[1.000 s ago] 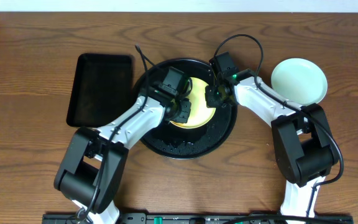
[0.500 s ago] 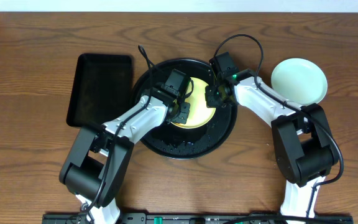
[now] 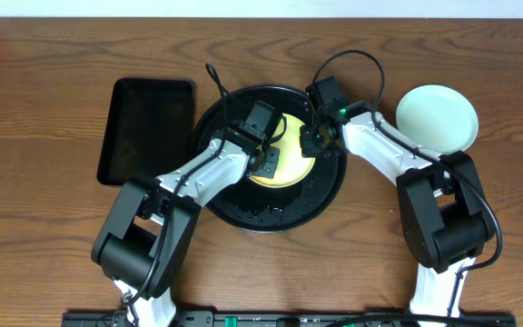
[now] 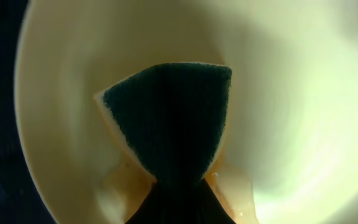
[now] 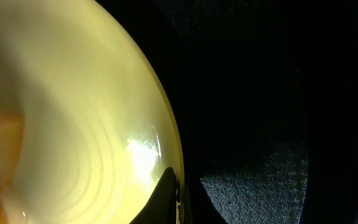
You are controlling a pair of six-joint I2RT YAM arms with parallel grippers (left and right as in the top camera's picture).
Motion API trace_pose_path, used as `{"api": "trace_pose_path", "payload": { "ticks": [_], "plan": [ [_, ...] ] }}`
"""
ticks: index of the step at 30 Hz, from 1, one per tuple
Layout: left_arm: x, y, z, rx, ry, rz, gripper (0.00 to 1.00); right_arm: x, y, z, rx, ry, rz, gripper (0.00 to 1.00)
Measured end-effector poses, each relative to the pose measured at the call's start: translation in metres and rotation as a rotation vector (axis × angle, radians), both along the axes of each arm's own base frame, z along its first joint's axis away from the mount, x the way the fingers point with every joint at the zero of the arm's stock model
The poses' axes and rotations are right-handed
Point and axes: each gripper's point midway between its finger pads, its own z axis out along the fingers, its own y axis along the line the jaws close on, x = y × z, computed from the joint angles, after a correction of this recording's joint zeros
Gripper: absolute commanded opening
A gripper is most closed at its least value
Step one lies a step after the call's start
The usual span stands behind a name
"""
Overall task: Clean dirty plates on tray and stack at the side
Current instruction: 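Scrub the yellow plate with the sponge in the left gripper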
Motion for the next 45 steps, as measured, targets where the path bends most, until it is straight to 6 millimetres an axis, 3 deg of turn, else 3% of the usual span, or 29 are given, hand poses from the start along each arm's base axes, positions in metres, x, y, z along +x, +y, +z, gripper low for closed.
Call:
{"api": "trace_pose_path", "payload": {
  "ticks": [22,36,38,40,45],
  "plan": [
    [0.043,0.005,0.000,0.108,-0.189,0.013,0.08,-0.001,0.000,0.000,-0.001,0.002,0.000,0.01],
    [0.071,0.003,0.011,0.056,-0.299,0.043,0.08,-0.001,0.000,0.000,-0.001,0.005,0.000,0.01],
    [0.077,0.000,0.023,0.025,-0.335,0.049,0.08,-0.001,0.000,0.000,-0.001,0.005,0.000,0.01],
    [0.089,-0.001,0.053,-0.021,-0.416,0.066,0.08,-0.001,0.000,0.000,-0.001,0.006,0.001,0.01],
    [0.104,0.009,0.186,-0.171,-0.700,0.127,0.08,-0.001,0.000,0.000,0.000,0.004,0.001,0.01]
  ]
}}
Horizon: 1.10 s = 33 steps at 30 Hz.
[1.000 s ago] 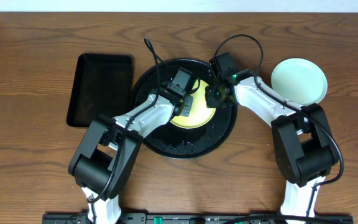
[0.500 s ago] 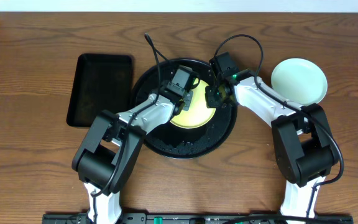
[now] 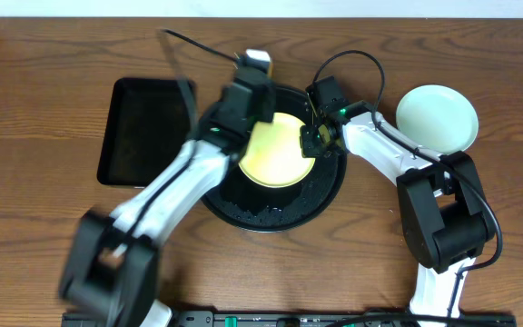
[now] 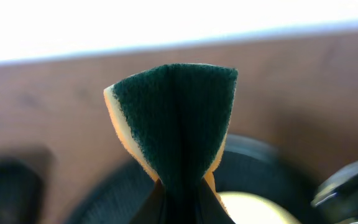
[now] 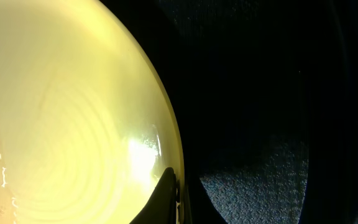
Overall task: Clean dirty plates on tray and stack at the side
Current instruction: 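Scrub the yellow plate with the sponge in the left gripper, then lift the yellow plate with the right gripper, move sponge to black tray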
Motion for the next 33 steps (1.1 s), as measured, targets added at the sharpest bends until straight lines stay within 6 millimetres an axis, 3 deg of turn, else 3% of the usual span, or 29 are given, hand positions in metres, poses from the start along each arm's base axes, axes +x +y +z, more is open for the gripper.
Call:
{"api": "trace_pose_path", "payload": {
  "ticks": [3,6,9,13,17,21,27,30,33],
  "plan": [
    [-0.008,0.025,0.062,-0.049,-0.105,0.040,0.08,0.001,0.000,0.000,0.002,-0.002,0.000,0.01],
    [-0.017,0.058,0.081,-0.048,-0.102,0.099,0.08,0.002,0.001,0.002,0.002,-0.005,0.000,0.01],
    [-0.026,0.094,0.062,-0.029,0.002,0.183,0.08,0.004,0.003,0.008,0.000,-0.007,0.017,0.01],
    [-0.044,0.138,0.018,-0.036,0.206,0.285,0.08,0.016,0.007,0.033,-0.032,-0.040,0.055,0.01],
    [-0.056,0.167,-0.009,-0.124,0.348,0.323,0.08,0.034,0.008,0.067,-0.147,-0.144,0.113,0.01],
    [-0.065,0.187,-0.023,-0.252,0.439,0.325,0.08,0.041,0.012,0.102,-0.310,-0.282,0.169,0.01],
    [-0.076,0.199,-0.026,-0.461,0.513,0.281,0.08,0.032,0.036,0.177,-0.588,-0.580,0.216,0.01],
    [-0.082,0.192,-0.022,-0.547,0.541,0.230,0.08,0.024,0.058,0.212,-0.704,-0.739,0.211,0.01],
    [-0.087,0.178,-0.018,-0.610,0.566,0.169,0.08,0.015,0.072,0.233,-0.776,-0.836,0.194,0.01]
  ]
}}
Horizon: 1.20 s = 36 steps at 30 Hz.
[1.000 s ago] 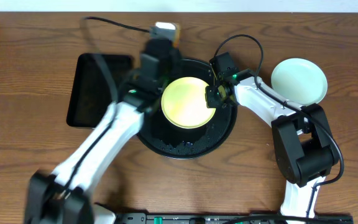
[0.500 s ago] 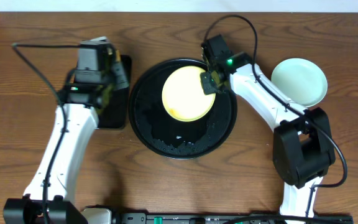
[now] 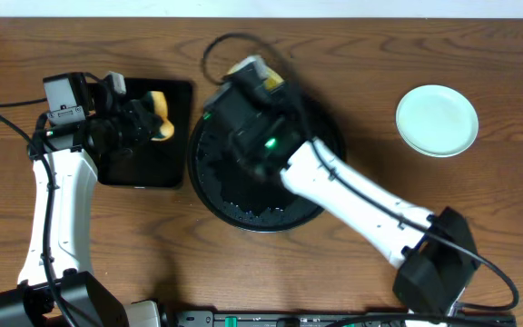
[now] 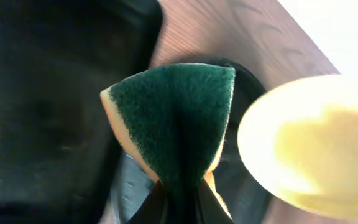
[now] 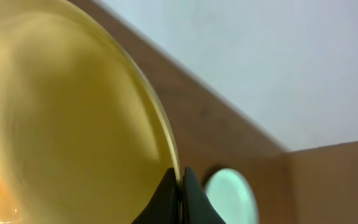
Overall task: Clean dirty plates on tray and stack at the side
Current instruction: 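Lift the yellow plate with the right gripper, move sponge to black tray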
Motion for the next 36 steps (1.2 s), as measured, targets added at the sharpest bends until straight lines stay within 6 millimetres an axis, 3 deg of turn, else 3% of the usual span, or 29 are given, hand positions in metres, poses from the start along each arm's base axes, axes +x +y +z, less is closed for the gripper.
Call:
{"api": "trace_pose_path", "payload": {
  "ticks": [5,11,22,30,36],
  "plan": [
    [-0.007,-0.019,0.008,-0.109,0.003,-0.062,0.08,-0.004,-0.001,0.029,-0.057,-0.141,-0.067,0.01],
    [-0.012,-0.032,0.017,-0.194,-0.004,-0.109,0.08,-0.001,-0.005,0.047,-0.091,-0.211,-0.107,0.01],
    [-0.012,-0.031,0.016,-0.186,-0.003,-0.105,0.08,0.002,-0.002,0.059,-0.143,-0.231,-0.100,0.01],
    [-0.007,-0.008,0.000,-0.046,0.022,-0.023,0.08,0.002,-0.001,0.060,-0.157,-0.226,-0.092,0.01],
    [0.010,0.043,-0.012,0.225,0.007,0.139,0.08,0.003,0.003,0.057,-0.148,-0.214,-0.069,0.01]
  ]
}}
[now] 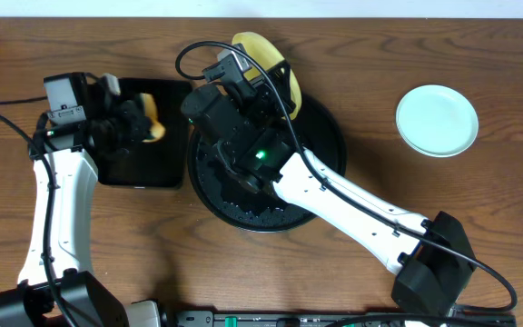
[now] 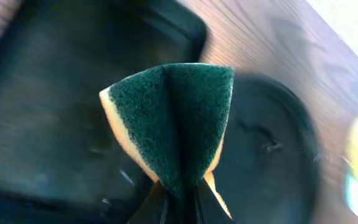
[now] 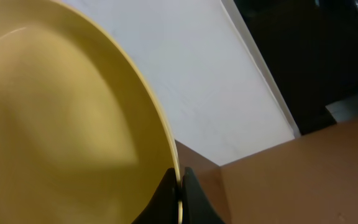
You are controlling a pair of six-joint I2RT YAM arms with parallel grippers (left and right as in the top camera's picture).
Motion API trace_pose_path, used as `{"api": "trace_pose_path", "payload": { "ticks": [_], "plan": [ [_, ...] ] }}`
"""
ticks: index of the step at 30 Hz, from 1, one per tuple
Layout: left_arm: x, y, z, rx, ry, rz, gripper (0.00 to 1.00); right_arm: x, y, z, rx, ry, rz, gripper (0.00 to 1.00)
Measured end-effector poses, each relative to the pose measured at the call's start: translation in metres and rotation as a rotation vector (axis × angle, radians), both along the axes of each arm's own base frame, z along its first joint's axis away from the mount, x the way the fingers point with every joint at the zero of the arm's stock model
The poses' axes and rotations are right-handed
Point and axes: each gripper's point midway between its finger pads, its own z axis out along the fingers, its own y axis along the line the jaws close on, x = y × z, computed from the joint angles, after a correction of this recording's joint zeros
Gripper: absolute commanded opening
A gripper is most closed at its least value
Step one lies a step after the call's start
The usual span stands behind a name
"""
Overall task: Clean dirty plates on tray and stack at the side
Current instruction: 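Lift the yellow plate with the right gripper, move sponge to black tray, then carry the yellow plate right and stack it on the green plates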
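Observation:
My right gripper [image 3: 179, 186] is shut on the rim of the yellow plate [image 3: 61, 124], which is lifted and tilted on edge above the back of the round black tray [image 1: 320, 182]; overhead the yellow plate [image 1: 275, 68] shows at the tray's far rim. My left gripper [image 2: 179, 193] is shut on the folded green-and-yellow sponge [image 2: 169, 118], held over the rectangular black tray [image 2: 48, 124]. Overhead the sponge [image 1: 151, 123] sits over that tray's right part. A pale green plate [image 1: 437, 120] lies on the table at the right.
The rectangular black tray [image 1: 116, 159] lies left of the round tray, their edges close. My right arm [image 1: 334, 195] stretches across the round tray from the lower right. A black cable [image 1: 193, 54] loops above it.
My right gripper has tipped the yellow plate more upright and a little further back over the round tray. My left gripper stays over the rectangular tray with the sponge, shifted slightly.
First my left gripper held the sponge on the yellow plate in the round tray while my right gripper gripped its rim. Then the sponge was lifted off the plate. Later it was over the rectangular tray and the plate raised; now the plate stands on edge.

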Motion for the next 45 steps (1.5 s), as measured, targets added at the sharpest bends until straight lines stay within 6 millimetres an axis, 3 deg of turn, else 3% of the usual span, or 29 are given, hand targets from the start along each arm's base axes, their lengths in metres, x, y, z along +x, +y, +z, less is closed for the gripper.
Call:
{"api": "trace_pose_path", "payload": {
  "ticks": [6,11,15,20,22,24,29,33,41,43,45],
  "plan": [
    [0.011,0.026,-0.011,0.134,0.000,0.054,0.08,0.001,0.007,-0.010,0.010,0.048,0.051,0.01],
    [0.012,0.032,-0.049,0.147,0.099,0.056,0.08,0.002,0.008,-0.027,0.035,0.115,0.090,0.01],
    [0.014,0.035,-0.082,0.148,0.168,0.050,0.08,0.006,0.008,-0.051,0.097,0.223,0.142,0.01],
    [0.014,0.036,-0.110,0.141,0.226,0.044,0.08,0.022,-0.015,-0.082,0.242,0.363,0.141,0.01],
    [0.012,0.035,-0.114,0.139,0.236,0.042,0.14,0.030,-0.033,-0.095,0.320,0.430,0.121,0.01],
    [0.013,0.035,-0.114,0.142,0.231,0.038,0.36,0.036,-0.049,-0.104,0.392,0.484,0.103,0.01],
    [0.014,0.035,-0.113,0.143,0.226,0.040,0.64,0.053,-0.111,-0.113,0.630,0.586,0.038,0.01],
    [0.015,0.035,-0.113,0.144,0.223,0.040,0.68,0.058,-0.178,-0.111,0.787,0.614,-0.062,0.01],
    [0.031,0.030,-0.105,0.126,0.147,0.020,0.68,0.037,-0.320,-0.125,0.973,0.620,-0.358,0.01],
    [0.035,0.024,-0.103,0.119,0.130,0.005,0.68,0.030,-0.346,-0.127,0.998,0.607,-0.416,0.01],
    [0.040,0.017,-0.101,0.118,0.110,-0.014,0.76,0.025,-0.367,-0.128,1.019,0.589,-0.459,0.01]
  ]
}}
